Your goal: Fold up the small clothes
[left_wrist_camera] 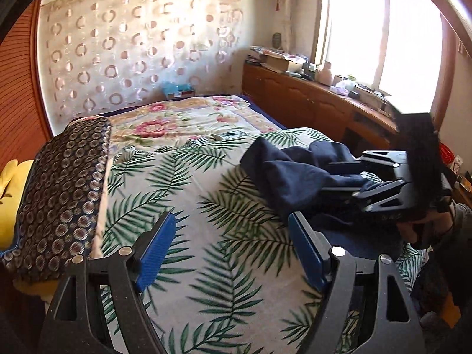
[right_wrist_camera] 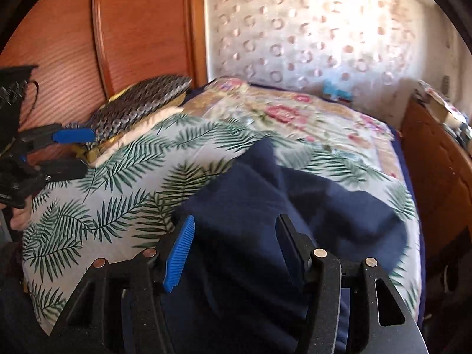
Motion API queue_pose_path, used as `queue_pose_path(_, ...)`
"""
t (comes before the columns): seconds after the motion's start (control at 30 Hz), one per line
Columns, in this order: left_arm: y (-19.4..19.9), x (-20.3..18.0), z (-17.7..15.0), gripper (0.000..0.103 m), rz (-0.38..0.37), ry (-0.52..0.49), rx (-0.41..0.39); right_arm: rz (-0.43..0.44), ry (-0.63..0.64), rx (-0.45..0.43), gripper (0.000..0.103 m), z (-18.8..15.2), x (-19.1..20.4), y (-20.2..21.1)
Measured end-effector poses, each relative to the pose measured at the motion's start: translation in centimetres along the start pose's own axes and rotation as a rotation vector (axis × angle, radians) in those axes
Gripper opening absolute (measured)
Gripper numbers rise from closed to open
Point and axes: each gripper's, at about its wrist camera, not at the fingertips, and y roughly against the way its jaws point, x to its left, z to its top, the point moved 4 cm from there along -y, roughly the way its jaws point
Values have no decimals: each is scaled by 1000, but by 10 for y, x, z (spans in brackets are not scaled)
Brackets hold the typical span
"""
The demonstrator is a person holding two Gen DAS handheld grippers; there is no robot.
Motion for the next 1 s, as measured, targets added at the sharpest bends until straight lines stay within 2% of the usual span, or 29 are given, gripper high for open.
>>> queue_pose_path(0.27,6,14,-9,79,5,26,-13,8,52,96,59,9,8,-37)
queue_pose_path(0.4,6,15,-13,79,-1,34,-13,-16,70,144,59,5,9,-48)
queue_pose_path(0.57,3,11,-17,79,-15,46,-4,25,42,141,59,11,4,-53)
queue_pose_path(0.6,2,10,-18,79,-17,46,-1,28,43,138,46,12,3,-52)
queue_pose_path(0.63,1,9,-18,79,-18,45,0,30,44,134,26,11,2,-49)
queue_pose_path(0.67,0,8,-19,79,-19,44,2,35,44,127,14,12,1,-46)
queue_pose_path(0.7,0,7,-20,79,-21,42,4,43,39,116,8,13,0,-43)
queue_pose_path(0.83,-2,2,-22,79,-27,34,15,35,0,33,7,26,-16,-15)
queue_pose_path(1.0,-6,-3,-25,79,-38,29,29,-58,-105,-35,7,44,-68,22)
